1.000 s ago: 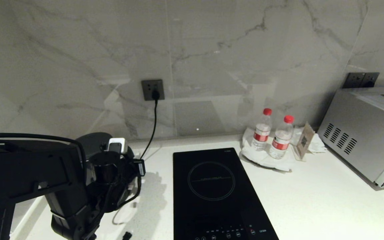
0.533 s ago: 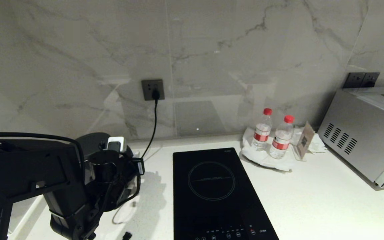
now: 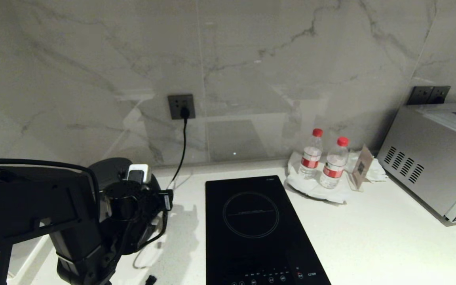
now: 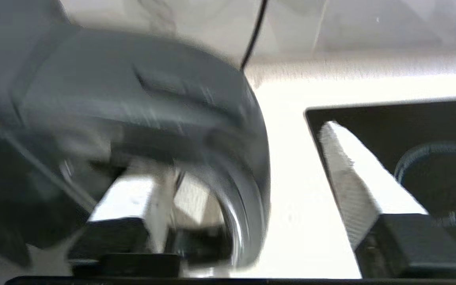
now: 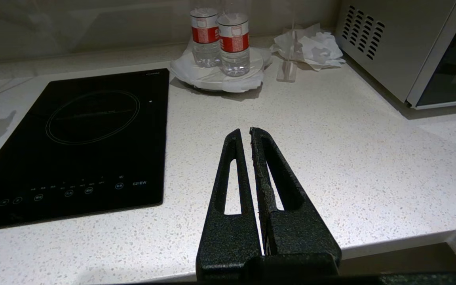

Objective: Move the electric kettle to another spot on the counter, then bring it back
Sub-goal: Place it on the power base

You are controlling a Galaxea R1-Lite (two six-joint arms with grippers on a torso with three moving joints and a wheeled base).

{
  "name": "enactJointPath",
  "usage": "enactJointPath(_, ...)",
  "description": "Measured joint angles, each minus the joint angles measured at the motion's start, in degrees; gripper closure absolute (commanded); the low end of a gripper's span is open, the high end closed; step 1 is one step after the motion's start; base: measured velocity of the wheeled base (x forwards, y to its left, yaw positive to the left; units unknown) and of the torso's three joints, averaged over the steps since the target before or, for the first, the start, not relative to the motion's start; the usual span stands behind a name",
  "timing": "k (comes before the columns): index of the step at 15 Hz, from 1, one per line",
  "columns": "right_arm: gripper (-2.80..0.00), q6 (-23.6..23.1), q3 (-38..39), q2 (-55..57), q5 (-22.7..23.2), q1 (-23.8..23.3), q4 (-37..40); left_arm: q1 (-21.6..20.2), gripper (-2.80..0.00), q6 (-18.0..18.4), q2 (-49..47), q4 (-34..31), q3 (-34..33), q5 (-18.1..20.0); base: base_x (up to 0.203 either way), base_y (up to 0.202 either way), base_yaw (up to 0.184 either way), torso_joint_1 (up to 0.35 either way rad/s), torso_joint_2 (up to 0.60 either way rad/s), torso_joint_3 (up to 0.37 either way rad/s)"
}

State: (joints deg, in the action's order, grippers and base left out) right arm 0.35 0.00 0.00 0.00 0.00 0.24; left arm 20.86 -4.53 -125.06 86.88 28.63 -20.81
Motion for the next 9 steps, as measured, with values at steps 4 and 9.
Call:
enactJointPath(4,0.0,0.0,0.0,0.0,0.0,0.0,0.0,0.3,-2.8,0.0,0.2,0.4,-3.8,0.5,0.0,0.0,0.0,0.0,0.0,0.0)
enactJointPath(9,0.0,0.0,0.0,0.0,0.0,0.0,0.0,0.6,-2.8,0.0,2.2,0.3,-9.4,1.9,0.0,0.0,0.0,0.0,0.0,0.0)
